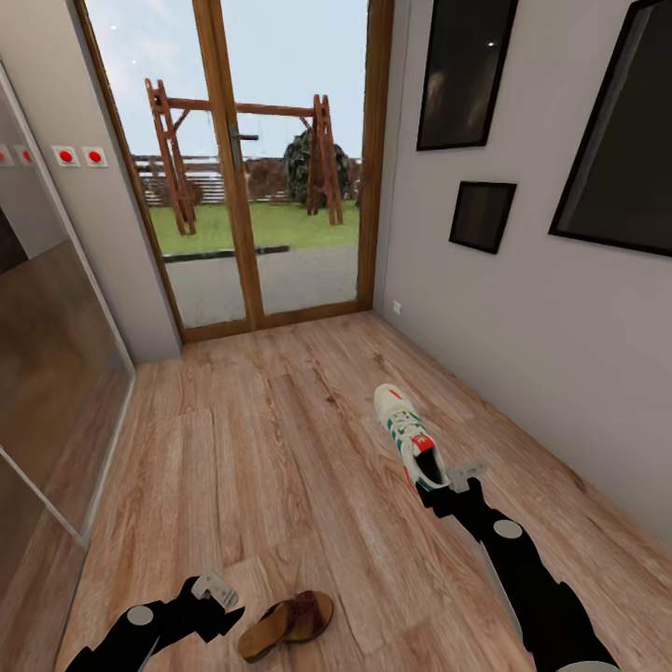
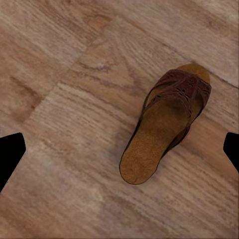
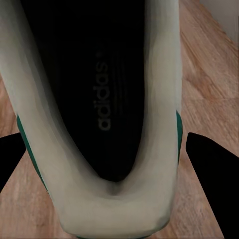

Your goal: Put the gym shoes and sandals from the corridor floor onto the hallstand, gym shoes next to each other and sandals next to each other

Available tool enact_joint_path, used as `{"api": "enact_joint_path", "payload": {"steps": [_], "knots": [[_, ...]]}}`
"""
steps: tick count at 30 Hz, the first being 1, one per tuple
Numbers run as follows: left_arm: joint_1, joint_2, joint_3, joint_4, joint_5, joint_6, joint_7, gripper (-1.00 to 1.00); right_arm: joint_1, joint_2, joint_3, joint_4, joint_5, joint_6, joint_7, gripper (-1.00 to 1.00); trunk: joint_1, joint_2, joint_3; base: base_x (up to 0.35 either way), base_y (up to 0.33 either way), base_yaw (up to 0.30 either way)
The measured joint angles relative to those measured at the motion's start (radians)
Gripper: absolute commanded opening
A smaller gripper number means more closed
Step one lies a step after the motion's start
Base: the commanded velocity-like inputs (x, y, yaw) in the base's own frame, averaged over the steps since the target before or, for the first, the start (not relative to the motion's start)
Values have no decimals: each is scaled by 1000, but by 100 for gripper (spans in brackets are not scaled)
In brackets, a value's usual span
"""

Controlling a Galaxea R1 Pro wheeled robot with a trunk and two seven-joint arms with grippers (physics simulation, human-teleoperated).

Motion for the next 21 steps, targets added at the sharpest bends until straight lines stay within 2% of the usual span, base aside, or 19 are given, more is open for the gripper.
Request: {"api": "enact_joint_path", "payload": {"steps": [5,10,14,21], "knots": [[-1,-2,1,-1,-1,2,1,100,0,0,0,0,1,6,3,-100,0,0,0,253,94,0],[-1,-3,1,-1,-2,3,1,100,0,0,1,-1,1,7,3,-100,0,0,0,93,30,0],[-1,-4,3,-1,2,0,1,100,0,0,1,-1,1,7,4,-100,0,0,0,231,4,0],[0,-2,3,-1,-1,-1,1,100,0,-1,2,-1,2,6,5,-100,0,0,0,61,0,0]]}}
